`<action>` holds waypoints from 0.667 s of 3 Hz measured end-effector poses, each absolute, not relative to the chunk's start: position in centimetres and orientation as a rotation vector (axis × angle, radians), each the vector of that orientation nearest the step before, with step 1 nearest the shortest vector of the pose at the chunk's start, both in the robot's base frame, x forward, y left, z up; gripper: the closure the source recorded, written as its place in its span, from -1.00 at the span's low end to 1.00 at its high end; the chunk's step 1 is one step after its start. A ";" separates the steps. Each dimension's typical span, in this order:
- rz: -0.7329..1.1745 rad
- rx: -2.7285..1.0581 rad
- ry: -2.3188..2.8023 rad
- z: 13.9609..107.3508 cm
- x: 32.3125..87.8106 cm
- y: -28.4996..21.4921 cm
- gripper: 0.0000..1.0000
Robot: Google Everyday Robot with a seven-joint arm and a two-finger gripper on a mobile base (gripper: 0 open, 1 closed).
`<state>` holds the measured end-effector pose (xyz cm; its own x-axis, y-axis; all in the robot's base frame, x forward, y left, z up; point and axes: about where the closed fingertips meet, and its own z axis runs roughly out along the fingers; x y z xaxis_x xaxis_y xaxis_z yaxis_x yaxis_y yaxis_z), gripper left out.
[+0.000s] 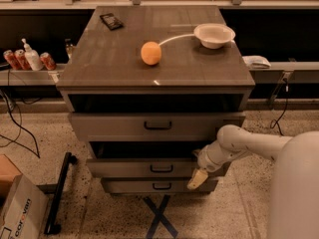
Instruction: Open middle drawer
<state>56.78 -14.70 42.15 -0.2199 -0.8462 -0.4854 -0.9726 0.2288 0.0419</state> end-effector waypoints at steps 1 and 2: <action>0.499 -1.745 2.168 42.0 54.6 -15.0 -0.16; 0.527 -1.784 2.190 42.0 52.2 -14.6 0.32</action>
Offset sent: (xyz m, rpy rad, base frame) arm -0.0749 0.0031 -0.0010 -0.0733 0.1287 0.0811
